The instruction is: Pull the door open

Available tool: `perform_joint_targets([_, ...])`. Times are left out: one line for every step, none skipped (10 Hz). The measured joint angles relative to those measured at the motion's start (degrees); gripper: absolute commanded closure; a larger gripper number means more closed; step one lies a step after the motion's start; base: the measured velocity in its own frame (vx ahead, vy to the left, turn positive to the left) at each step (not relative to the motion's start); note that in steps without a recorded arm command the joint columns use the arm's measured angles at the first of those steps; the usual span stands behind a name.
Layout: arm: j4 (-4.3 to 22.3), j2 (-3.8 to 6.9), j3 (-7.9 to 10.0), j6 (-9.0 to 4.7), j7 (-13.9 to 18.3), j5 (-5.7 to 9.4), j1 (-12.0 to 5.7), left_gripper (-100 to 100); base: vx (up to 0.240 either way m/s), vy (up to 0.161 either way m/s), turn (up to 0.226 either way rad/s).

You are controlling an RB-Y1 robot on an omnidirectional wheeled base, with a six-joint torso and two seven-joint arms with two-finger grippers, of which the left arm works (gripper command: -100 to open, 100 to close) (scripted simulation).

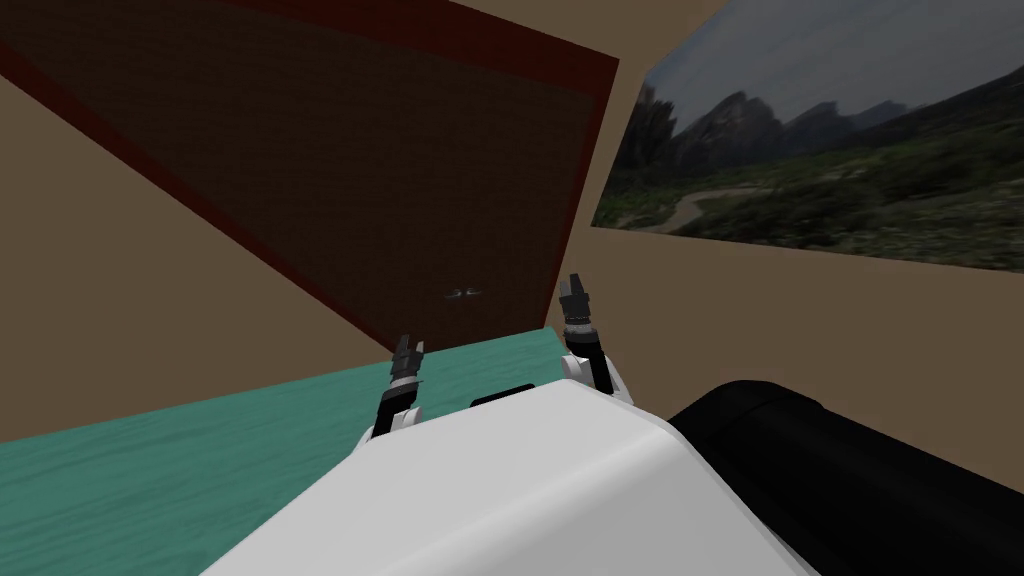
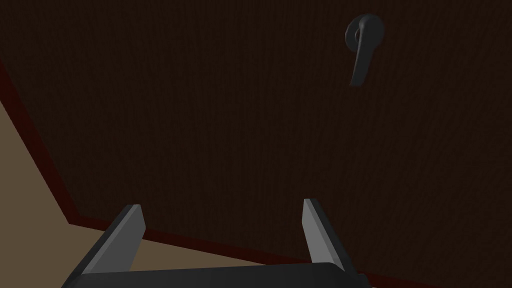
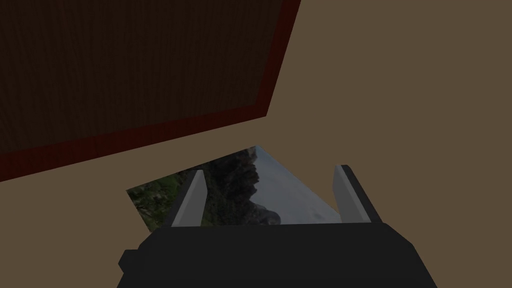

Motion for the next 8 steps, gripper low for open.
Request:
perform_joint_targets([1.7,0.1,-0.02,-0.56,0.0,-0.04,-0.44,-100,0.096,0.008,-0.06])
perform_joint_targets([2.9,0.24,-0.02,-0.9,0.1,-0.06,-0.82,-100,0.093,0.007,-0.052])
perform_joint_targets([4.0,0.38,-0.02,-1.05,0.2,-0.08,-1.13,-100,0.111,-0.005,-0.051])
perform_joint_targets([5.0,0.54,-0.04,-1.29,0.2,-0.1,-1.28,-100,0.109,-0.002,-0.051])
perform_joint_targets([6.7,0.72,-0.02,-1.79,0.3,-0.11,-1.77,-100,0.085,0.009,-0.051])
perform_joint_targets([7.6,0.96,-0.02,-2.09,0.5,-0.11,-1.83,-100,0.099,0.001,-0.051])
perform_joint_targets([9.4,1.08,-0.02,-2.71,0.6,-0.13,-2.41,-100,0.1,0.007,-0.052])
perform_joint_targets([10.8,1.41,0.04,-3.16,0.8,-0.1,-2.87,-100,0.096,0.003,-0.054])
